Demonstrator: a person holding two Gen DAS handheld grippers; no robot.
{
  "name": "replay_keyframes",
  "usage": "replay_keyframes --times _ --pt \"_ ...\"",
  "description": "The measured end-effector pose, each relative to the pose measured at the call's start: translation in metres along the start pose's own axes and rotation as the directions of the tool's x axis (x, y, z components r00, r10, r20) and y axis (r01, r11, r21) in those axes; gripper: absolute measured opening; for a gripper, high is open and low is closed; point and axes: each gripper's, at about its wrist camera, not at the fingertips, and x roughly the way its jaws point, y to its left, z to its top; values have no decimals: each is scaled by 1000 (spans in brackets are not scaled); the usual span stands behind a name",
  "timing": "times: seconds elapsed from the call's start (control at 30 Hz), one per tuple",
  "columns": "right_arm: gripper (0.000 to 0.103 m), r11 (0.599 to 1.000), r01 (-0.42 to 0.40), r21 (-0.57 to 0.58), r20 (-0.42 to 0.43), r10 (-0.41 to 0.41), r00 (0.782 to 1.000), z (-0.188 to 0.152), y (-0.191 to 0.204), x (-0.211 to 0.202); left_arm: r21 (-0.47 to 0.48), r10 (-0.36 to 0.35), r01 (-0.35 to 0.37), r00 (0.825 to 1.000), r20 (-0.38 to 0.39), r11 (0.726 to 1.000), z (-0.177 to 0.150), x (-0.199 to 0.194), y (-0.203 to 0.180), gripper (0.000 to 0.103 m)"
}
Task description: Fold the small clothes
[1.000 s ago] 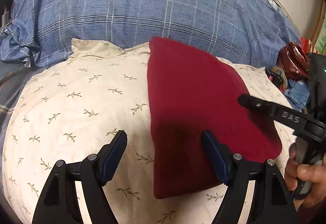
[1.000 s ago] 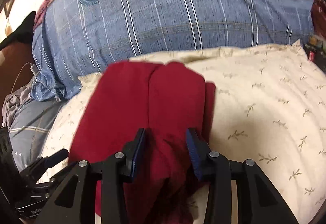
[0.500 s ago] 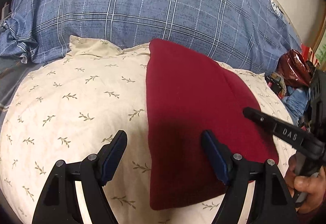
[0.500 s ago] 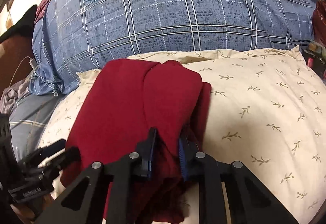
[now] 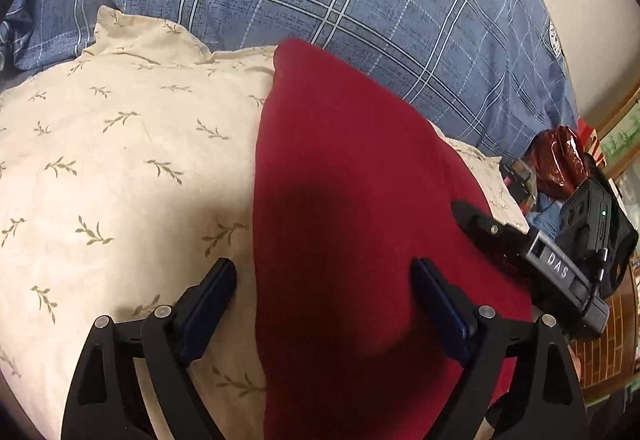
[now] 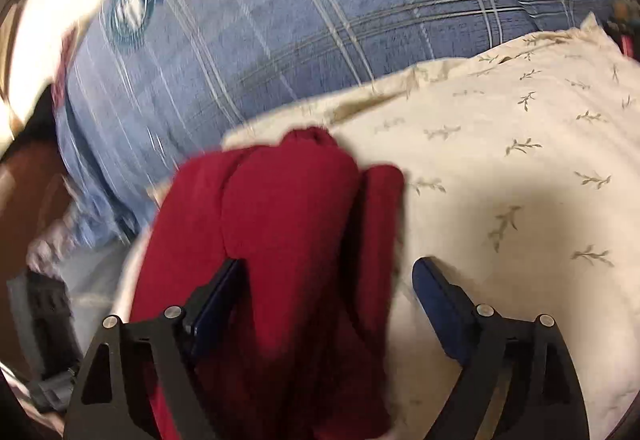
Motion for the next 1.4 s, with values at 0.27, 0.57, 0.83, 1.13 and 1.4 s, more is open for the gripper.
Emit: replay_keyframes --times 0.27,0.57,0.83,1.13,1.4 --pt "44 988 -127 -85 11 128 992 -5 31 -24 49 3 -4 1000 23 999 -4 -21 -12 49" --pt "47 962 -146 -230 -122 120 985 -44 88 -20 17 163 -165 984 73 986 -36 -100 15 49" --pt "51 907 -35 -420 5 40 999 -70 127 -88 6 287 -289 953 96 957 -50 -94 14 59" --pt "48 848 96 -521 -72 -156 985 -107 132 -32 32 378 -393 900 216 919 -86 -108 1 80" --pt "55 870 102 -482 -14 -125 992 -107 142 -65 57 445 -483 842 306 874 -102 -130 -17 79"
